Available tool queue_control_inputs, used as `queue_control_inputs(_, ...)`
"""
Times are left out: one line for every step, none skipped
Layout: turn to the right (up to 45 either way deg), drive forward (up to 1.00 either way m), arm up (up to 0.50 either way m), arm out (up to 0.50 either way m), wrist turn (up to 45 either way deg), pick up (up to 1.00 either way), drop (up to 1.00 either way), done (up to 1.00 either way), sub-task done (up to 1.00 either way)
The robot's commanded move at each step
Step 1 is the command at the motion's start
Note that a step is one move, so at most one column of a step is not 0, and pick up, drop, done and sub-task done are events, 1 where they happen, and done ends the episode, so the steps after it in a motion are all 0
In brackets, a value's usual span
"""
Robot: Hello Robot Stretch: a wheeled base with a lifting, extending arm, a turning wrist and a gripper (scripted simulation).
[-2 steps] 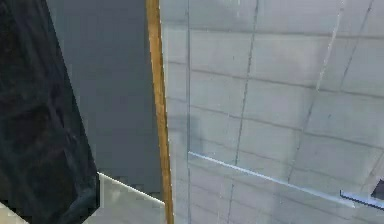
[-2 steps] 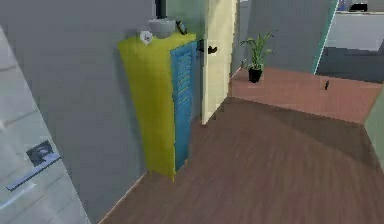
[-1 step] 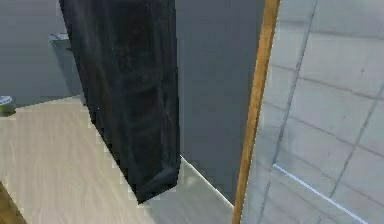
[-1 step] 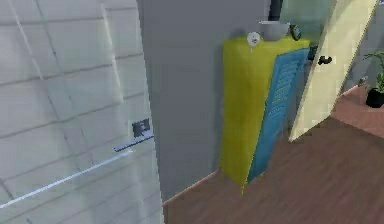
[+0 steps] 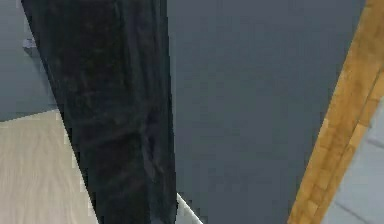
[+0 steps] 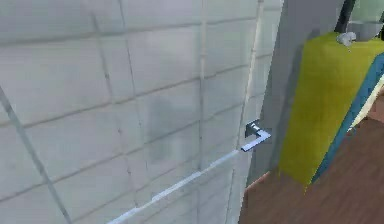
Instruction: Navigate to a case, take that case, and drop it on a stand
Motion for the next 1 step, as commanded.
queue_control_inputs(-24.0, 0.00, 0.00, 0.00, 0.0, 0.00, 0.00, 0.00, 0.00)
